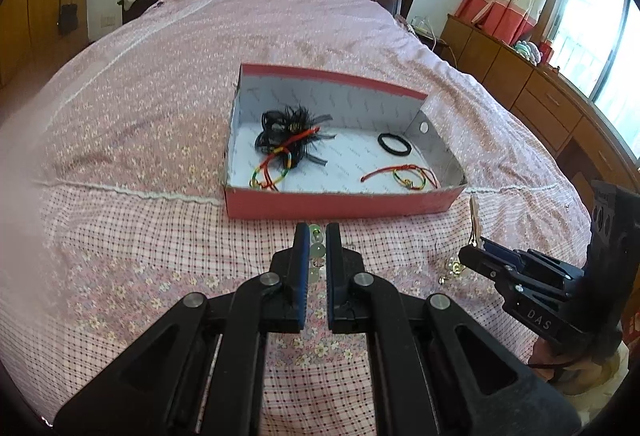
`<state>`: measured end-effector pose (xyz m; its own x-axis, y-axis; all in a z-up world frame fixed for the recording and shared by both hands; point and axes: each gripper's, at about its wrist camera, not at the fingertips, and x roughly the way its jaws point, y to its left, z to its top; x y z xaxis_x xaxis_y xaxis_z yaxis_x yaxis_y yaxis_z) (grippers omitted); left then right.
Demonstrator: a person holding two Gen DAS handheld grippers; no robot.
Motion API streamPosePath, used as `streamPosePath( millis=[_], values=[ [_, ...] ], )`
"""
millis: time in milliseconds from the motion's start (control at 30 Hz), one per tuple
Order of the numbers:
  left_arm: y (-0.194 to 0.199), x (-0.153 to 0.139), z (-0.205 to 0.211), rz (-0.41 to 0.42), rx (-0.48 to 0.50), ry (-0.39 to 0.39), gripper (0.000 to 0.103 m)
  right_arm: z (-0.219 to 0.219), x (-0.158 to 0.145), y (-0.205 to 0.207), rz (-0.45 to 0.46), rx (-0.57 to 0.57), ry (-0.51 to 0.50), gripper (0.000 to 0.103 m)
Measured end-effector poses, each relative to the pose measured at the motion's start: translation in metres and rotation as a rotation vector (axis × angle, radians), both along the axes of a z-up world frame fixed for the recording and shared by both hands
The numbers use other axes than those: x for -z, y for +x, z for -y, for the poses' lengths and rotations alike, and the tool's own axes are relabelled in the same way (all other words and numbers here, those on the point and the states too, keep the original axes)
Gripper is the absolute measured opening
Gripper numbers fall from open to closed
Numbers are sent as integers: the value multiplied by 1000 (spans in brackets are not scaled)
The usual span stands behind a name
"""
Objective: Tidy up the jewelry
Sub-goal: 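Carry both bracelets into the shoebox with both tools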
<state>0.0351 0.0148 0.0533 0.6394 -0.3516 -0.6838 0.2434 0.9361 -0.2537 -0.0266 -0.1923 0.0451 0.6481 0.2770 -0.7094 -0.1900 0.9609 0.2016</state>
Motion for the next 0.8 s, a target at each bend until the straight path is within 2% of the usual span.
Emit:
streamPosePath(
  millis=[500,800],
  values=[
    [27,-31,8,94,8,36,0,4,-20,4,41,-14,25,24],
    [57,-27,16,86,-6,64,0,9,-33,14,70,-14,17,24]
  ],
)
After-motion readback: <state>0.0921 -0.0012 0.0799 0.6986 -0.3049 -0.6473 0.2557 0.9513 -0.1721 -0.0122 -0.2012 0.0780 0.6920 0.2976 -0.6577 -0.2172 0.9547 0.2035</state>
